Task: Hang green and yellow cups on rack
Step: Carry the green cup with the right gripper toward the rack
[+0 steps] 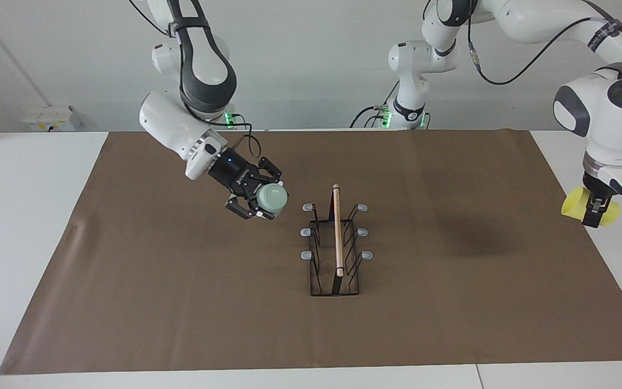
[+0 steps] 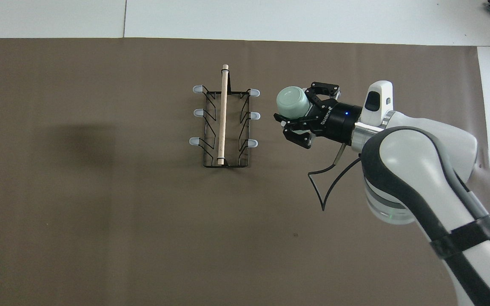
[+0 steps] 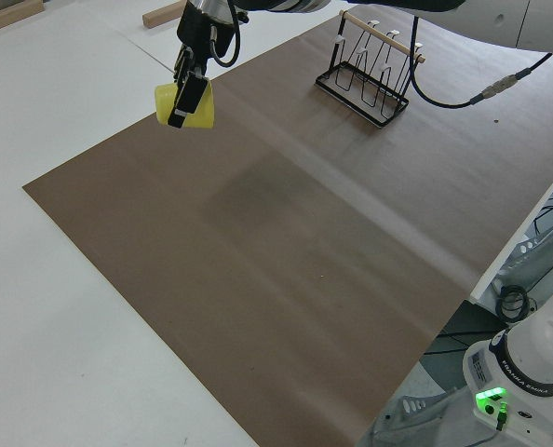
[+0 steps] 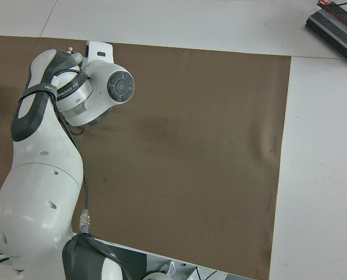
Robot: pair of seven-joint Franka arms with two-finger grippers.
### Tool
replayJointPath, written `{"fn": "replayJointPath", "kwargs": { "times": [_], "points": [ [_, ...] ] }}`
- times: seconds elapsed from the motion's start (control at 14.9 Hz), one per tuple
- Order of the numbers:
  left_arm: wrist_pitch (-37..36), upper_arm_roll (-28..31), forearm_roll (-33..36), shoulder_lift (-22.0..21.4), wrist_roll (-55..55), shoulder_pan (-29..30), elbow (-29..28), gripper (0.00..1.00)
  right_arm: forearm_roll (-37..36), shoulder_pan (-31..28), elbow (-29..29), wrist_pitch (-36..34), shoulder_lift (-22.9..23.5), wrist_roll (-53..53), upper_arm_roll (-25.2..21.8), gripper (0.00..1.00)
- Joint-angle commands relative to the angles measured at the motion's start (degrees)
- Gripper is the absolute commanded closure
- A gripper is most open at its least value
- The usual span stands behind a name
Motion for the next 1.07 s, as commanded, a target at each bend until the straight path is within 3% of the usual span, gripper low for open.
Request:
{"fn": "replayJointPath", "kwargs": {
  "times": [0.0,0.34,0.87,1.01],
  "points": [
    [0.5,0.7,4.7,-1.1,-3.1,-2.5,-0.5,1.0,6.8,3.3,0.0,4.9,1.0,-1.2,0.0,1.0],
    [0.4,0.5,10.3,-1.7,-6.3,-3.0,-0.8,1.0,13.3,7.7,0.8,10.6,3.8,-5.0,0.0,1.0],
    [1.4,0.6,10.8,-1.9,-7.0,-4.6,-1.9,1.0,25.7,10.7,0.2,13.1,6.2,-15.6,0.0,1.0],
    [1.0,0.6,14.6,-2.4,-10.3,-5.8,-2.5,1.0,27.4,10.8,-1.2,13.3,5.8,-17.8,0.0,1.0]
  ]
}}
